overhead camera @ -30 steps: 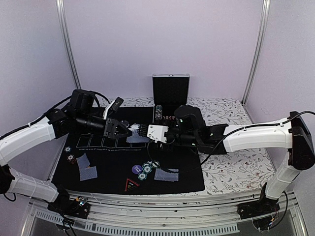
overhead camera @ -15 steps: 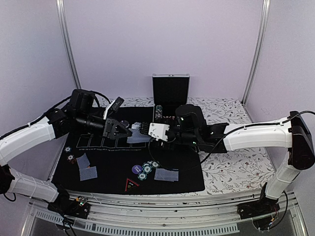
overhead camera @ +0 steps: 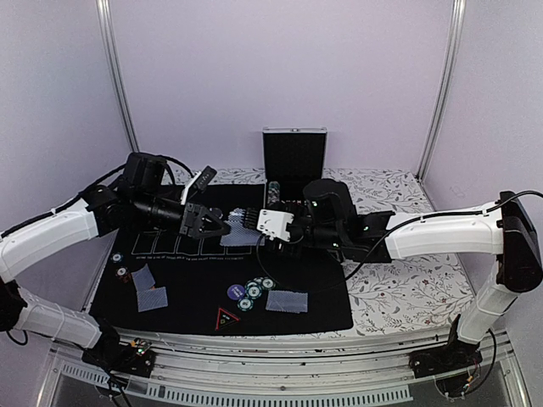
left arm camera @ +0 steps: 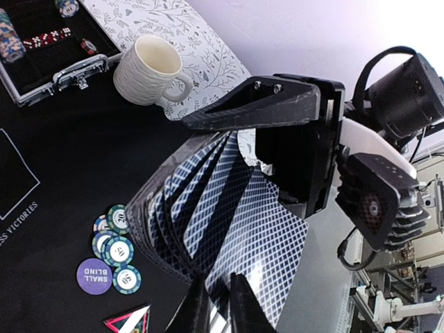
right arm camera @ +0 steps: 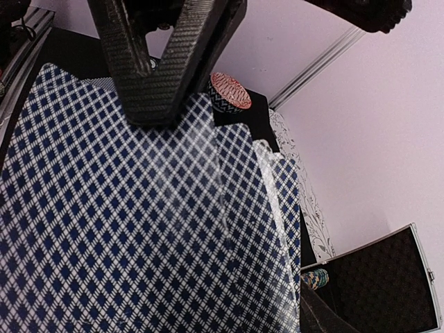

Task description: Distribute texas hold em gaming equipment

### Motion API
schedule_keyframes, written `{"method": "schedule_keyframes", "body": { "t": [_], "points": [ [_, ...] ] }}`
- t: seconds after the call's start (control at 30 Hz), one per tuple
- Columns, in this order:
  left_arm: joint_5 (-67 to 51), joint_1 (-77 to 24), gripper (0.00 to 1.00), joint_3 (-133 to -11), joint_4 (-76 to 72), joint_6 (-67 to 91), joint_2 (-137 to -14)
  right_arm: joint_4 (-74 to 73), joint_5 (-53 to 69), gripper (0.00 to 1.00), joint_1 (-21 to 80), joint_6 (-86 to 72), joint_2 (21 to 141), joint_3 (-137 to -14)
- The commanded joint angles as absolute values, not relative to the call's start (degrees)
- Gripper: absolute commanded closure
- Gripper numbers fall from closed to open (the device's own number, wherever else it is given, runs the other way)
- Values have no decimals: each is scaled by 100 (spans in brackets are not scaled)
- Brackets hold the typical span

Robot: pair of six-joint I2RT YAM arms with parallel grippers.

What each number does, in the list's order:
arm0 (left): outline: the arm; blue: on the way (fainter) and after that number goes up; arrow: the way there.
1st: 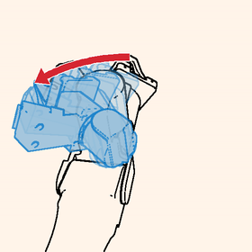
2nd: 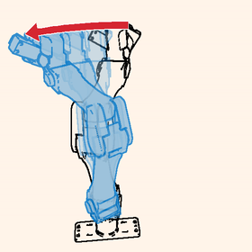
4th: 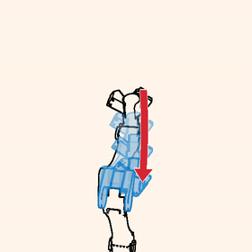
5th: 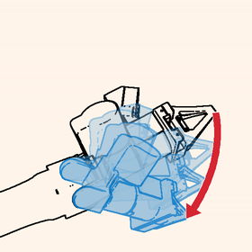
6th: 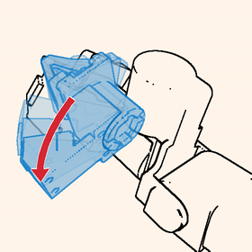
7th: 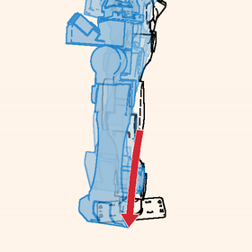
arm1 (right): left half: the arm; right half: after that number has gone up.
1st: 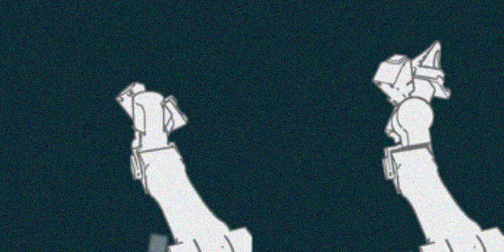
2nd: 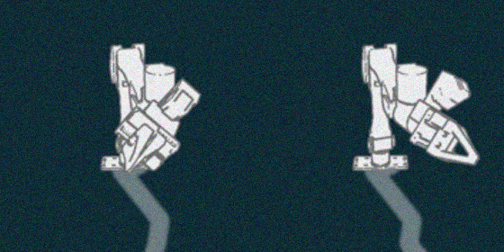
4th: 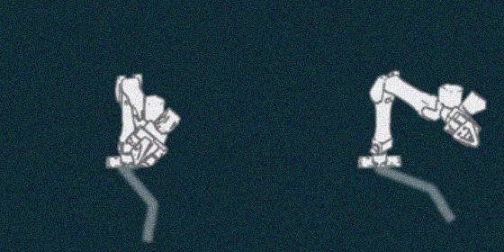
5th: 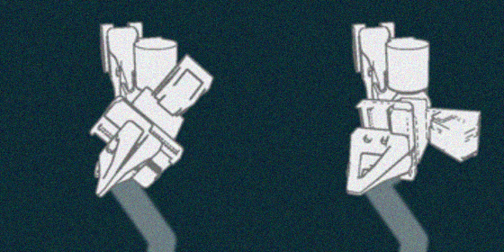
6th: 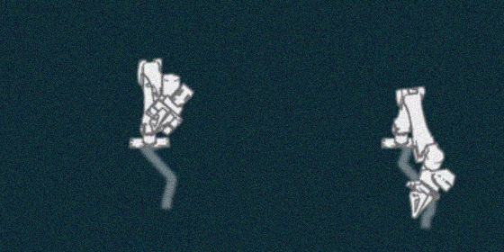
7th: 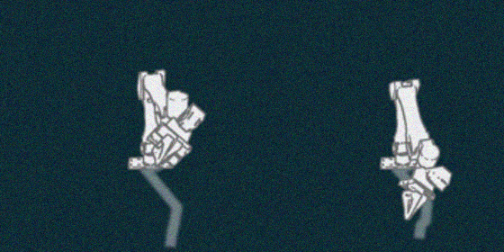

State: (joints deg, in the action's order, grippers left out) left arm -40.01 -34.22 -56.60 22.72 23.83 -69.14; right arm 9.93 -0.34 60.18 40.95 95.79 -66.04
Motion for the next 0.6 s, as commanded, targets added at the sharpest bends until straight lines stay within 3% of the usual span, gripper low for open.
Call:
{"method": "schedule_keyframes", "body": {
  "t": [0.0, 0.3, 0.57],
  "points": [
    [-4006, -3375, 83, -5827, 2149, 2329, -7060, 1177, 9, 46, 5984, 4017, 9448, -6548],
    [-3958, -3316, 70, -5828, 2366, 2241, -6945, 1186, -18, 45, 5974, 4017, 9413, -6496],
    [-3990, -3302, 70, -5774, 2477, 2267, -6862, 1199, -1, 45, 5960, 4025, 9428, -6503]
  ]
}}
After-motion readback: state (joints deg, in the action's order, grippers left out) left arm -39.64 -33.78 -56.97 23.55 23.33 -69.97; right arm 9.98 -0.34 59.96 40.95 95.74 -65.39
